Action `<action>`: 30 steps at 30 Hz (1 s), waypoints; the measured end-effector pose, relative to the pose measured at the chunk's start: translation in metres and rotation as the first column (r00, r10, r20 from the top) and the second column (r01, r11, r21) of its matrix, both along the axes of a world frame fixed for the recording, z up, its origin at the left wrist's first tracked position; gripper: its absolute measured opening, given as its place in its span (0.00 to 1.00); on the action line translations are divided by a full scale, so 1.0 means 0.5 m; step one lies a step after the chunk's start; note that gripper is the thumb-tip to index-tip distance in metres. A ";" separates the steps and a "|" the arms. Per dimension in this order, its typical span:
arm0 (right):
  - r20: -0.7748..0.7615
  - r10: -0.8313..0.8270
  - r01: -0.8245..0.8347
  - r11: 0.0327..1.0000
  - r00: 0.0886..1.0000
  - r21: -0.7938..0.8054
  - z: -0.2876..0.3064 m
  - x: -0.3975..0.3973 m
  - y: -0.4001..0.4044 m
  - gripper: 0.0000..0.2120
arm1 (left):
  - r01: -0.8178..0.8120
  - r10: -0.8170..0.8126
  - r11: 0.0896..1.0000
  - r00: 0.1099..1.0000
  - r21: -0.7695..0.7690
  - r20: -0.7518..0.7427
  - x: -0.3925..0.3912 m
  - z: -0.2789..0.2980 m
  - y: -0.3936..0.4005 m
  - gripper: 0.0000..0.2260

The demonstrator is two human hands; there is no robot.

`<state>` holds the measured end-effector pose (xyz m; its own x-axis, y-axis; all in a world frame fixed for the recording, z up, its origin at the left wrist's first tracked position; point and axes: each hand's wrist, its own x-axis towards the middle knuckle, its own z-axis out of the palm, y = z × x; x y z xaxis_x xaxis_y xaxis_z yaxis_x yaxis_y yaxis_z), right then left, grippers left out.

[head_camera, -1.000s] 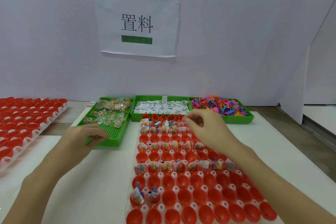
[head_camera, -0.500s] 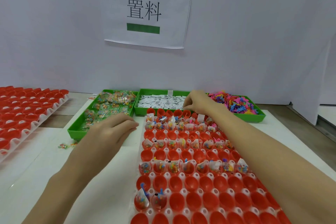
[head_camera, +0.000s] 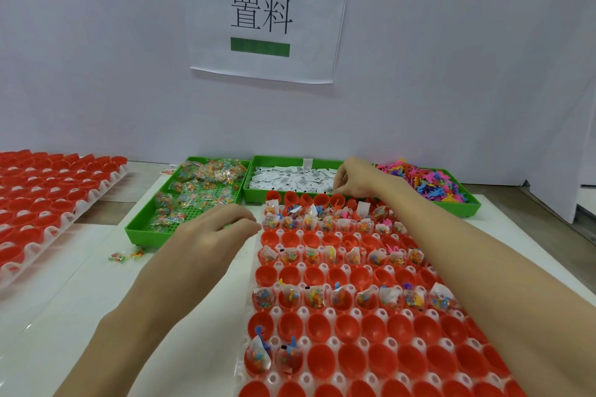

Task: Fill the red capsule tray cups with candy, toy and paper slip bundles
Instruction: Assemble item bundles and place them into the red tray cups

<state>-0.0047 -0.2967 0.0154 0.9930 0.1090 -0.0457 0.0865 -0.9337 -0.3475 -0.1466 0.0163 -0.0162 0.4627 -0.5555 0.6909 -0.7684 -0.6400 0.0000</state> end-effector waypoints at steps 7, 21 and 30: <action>0.123 -0.073 0.050 0.983 0.990 0.176 0.006 -0.013 -0.020 0.07 | -0.013 0.013 1.000 1.000 -0.027 0.002 -0.007 0.007 -0.007 0.12; 0.248 -0.304 0.180 0.888 0.920 0.422 -0.027 -0.073 -0.044 0.05 | 0.019 -0.031 0.987 0.997 -0.157 -0.077 -0.017 -0.007 -0.035 0.12; 0.208 -0.239 0.135 0.899 0.949 0.417 -0.024 -0.063 -0.036 0.11 | -0.006 -0.009 0.992 0.994 -0.129 -0.112 -0.012 -0.008 -0.031 0.10</action>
<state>-0.0361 -0.3147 0.0032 0.9697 -0.1226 0.2114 0.0553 -0.7325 -0.6785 -0.1526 0.0009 -0.0203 0.5405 -0.4657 0.7007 -0.7599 -0.6278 0.1689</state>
